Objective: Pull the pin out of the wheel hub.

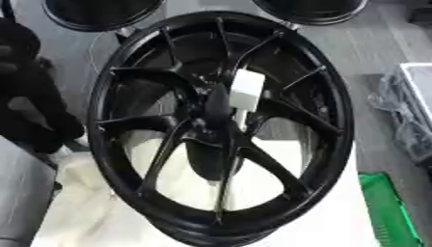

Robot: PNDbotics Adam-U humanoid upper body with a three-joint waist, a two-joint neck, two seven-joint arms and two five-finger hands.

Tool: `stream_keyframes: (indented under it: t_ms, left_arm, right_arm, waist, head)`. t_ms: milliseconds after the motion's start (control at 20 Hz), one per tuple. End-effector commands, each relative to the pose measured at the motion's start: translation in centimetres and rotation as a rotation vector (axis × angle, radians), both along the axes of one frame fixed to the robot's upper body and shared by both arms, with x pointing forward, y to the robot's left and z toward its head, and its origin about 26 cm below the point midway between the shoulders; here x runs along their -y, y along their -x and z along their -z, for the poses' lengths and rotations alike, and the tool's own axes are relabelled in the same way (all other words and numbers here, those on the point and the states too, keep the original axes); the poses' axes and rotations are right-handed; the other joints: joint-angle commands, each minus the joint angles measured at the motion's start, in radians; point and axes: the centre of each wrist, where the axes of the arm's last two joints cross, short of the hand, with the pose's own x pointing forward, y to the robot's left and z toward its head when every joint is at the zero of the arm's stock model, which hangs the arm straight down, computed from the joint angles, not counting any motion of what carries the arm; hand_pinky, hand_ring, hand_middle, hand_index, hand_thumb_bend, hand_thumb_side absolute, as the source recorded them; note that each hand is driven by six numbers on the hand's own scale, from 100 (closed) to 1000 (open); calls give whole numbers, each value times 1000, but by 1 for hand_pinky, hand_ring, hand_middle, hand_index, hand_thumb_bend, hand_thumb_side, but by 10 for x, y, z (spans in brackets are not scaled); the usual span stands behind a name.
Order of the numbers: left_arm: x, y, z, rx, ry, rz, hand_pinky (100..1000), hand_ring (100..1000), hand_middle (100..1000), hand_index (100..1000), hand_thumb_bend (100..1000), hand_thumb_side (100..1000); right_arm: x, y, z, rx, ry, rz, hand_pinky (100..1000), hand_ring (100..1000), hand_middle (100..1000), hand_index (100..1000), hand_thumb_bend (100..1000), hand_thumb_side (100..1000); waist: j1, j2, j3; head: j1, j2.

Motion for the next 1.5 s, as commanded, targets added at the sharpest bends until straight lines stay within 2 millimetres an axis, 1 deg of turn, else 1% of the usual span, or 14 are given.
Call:
stream_keyframes:
  t_ms: [50, 100, 150, 250, 450, 500, 550, 600, 650, 750, 850, 1100, 1250, 1500]
  left_arm:
    - [-1, 2, -7, 19, -19, 4, 620, 670, 653, 728, 100, 794]
    - [-1, 2, -7, 18, -18, 5, 620, 670, 653, 728, 100, 795]
    - [-1, 2, -7, 17, -18, 7, 620, 670, 653, 728, 100, 795]
    - [0, 2, -7, 15, -18, 9, 620, 670, 653, 728, 100, 795]
    - [0, 2, -7, 14, -20, 14, 620, 670, 653, 725, 100, 795]
    - [0, 2, -6, 13, -20, 13, 620, 670, 653, 725, 100, 795]
    - [0, 2, -6, 13, -20, 13, 620, 670, 653, 725, 100, 795]
    - [0, 2, -6, 12, -20, 14, 619, 669, 653, 724, 100, 774]
    - [1, 2, -6, 13, -18, 16, 619, 670, 653, 724, 100, 796]
    - [2, 1, -7, 11, -18, 24, 619, 669, 653, 724, 100, 797]
    - [4, -1, -7, 12, -17, 37, 619, 669, 654, 724, 100, 797]
    - [10, -4, -11, 16, -17, 76, 619, 669, 654, 724, 100, 797]
    - [15, -7, -12, 15, -21, 105, 619, 669, 655, 724, 100, 795]
    - [27, -13, -19, 46, -35, 149, 620, 671, 660, 730, 100, 777]
  right_arm:
    - [3, 3, -11, 16, 24, 64, 930, 1000, 942, 1000, 100, 844]
    - [3, 2, -12, 35, 19, 75, 928, 1000, 953, 1000, 100, 931]
    - [3, 1, -13, 59, 14, 79, 923, 1000, 954, 1000, 100, 990]
    - [0, -2, -14, 137, -21, 64, 895, 996, 949, 1000, 100, 1000]
    - [-3, -7, -16, 310, -170, 8, 878, 987, 951, 1000, 100, 1000]
    - [-4, -7, -17, 344, -199, 4, 866, 973, 936, 1000, 100, 1000]
    - [-4, -9, -18, 387, -226, 4, 831, 927, 882, 1000, 100, 936]
    - [-5, -11, -20, 441, -256, -3, 796, 883, 830, 962, 100, 855]
    - [-7, -13, -22, 507, -292, -26, 776, 854, 797, 935, 100, 801]
    - [-11, -19, -26, 634, -363, -87, 746, 812, 748, 893, 100, 723]
    - [-17, -26, -31, 725, -419, -161, 736, 792, 723, 872, 100, 683]
    - [-34, -42, -40, 790, -530, -391, 731, 773, 698, 853, 100, 668]
    - [-45, -53, -44, 771, -602, -522, 737, 781, 708, 862, 100, 691]
    - [-58, -75, -44, 766, -708, -705, 744, 800, 729, 879, 100, 678]
  waist:
    - [-2, -19, -3]
    - [-3, -20, -4]
    - [-4, -20, -4]
    - [-6, -20, -4]
    - [-7, -19, -1]
    - [-8, -19, 0]
    - [-8, -20, -1]
    - [-9, -20, -1]
    - [-9, -20, -1]
    - [-11, -21, -1]
    - [-11, -22, 3]
    - [-11, -23, 12]
    - [-11, -24, 13]
    - [-11, -23, 21]
  head:
    - [0, 4]
    - [-1, 5]
    - [-2, 5]
    - [-4, 7]
    - [-8, 8]
    - [-8, 9]
    - [-8, 9]
    - [-8, 9]
    - [-9, 9]
    - [-11, 8]
    - [-15, 8]
    - [-18, 8]
    - [-29, 9]
    - [-41, 3]
